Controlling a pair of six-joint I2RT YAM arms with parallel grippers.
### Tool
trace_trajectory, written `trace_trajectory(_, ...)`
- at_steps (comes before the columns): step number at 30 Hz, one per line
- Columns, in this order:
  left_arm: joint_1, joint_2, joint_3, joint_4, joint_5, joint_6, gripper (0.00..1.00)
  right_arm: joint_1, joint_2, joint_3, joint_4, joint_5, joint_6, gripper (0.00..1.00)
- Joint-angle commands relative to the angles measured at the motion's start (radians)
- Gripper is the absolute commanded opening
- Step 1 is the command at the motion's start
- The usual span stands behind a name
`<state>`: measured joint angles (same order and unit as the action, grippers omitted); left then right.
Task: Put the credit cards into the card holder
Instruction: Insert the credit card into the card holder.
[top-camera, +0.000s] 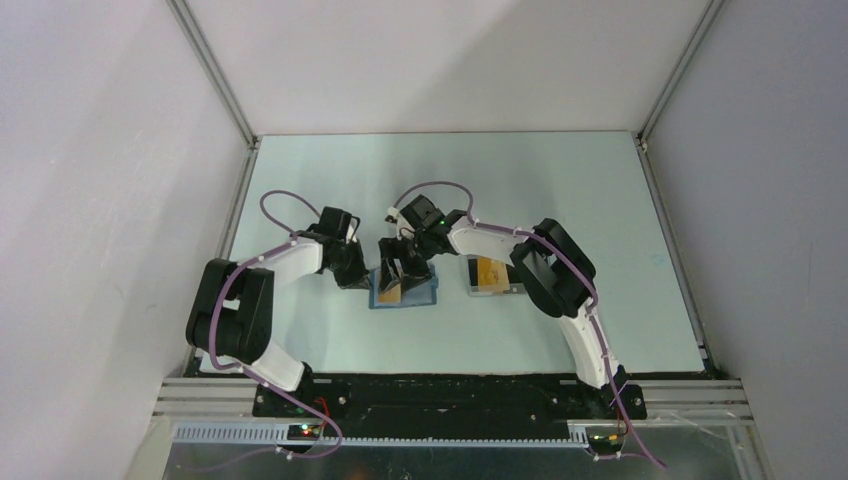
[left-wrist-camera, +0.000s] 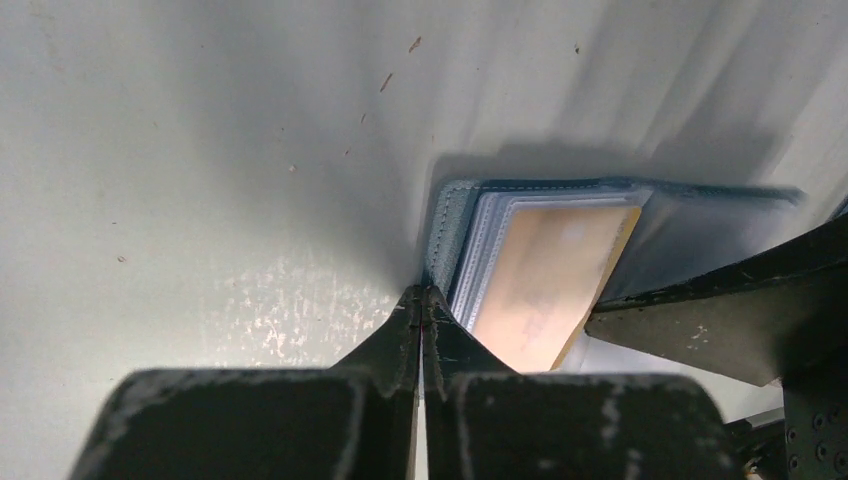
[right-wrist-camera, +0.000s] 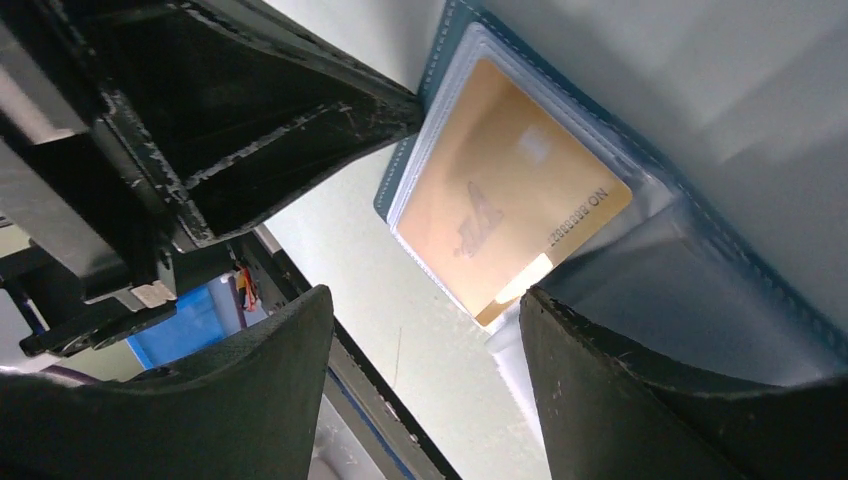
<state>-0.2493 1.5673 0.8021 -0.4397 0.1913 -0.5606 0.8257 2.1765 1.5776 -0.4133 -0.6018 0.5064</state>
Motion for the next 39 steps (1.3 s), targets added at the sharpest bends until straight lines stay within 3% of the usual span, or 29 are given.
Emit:
trace_trajectory(1, -0.007, -0.005, -0.022, 0.007, -0.018, 0.001, 0.01, 0.024, -0.003, 0.026, 0.136, -0.097, 0.008, 0.72)
trace_trajectory(5, -0.006, -0.045, -0.021, 0.006, 0.002, 0.004, 0.06, 0.015, -0.036, 0.008, 0.091, -0.072, -0.03, 0.72)
trace_trajectory(8, 0.001, -0.104, -0.021, 0.0, 0.026, -0.004, 0.2, 0.005, -0.069, -0.019, 0.03, -0.031, -0.06, 0.72)
trace_trajectory(12, 0.013, -0.168, -0.013, -0.002, 0.081, -0.028, 0.28, -0.01, -0.136, -0.072, -0.011, 0.021, -0.074, 0.73)
trace_trajectory(23, 0.015, -0.216, -0.008, -0.001, 0.159, -0.05, 0.36, -0.049, -0.189, -0.119, -0.071, 0.037, -0.091, 0.73)
trace_trajectory(35, -0.016, -0.172, -0.009, 0.015, 0.162, -0.051, 0.36, -0.058, -0.167, -0.116, -0.152, 0.108, -0.102, 0.73)
trace_trajectory(39, -0.027, -0.14, -0.007, 0.032, 0.181, -0.061, 0.36, -0.062, -0.149, -0.115, -0.153, 0.097, -0.095, 0.68)
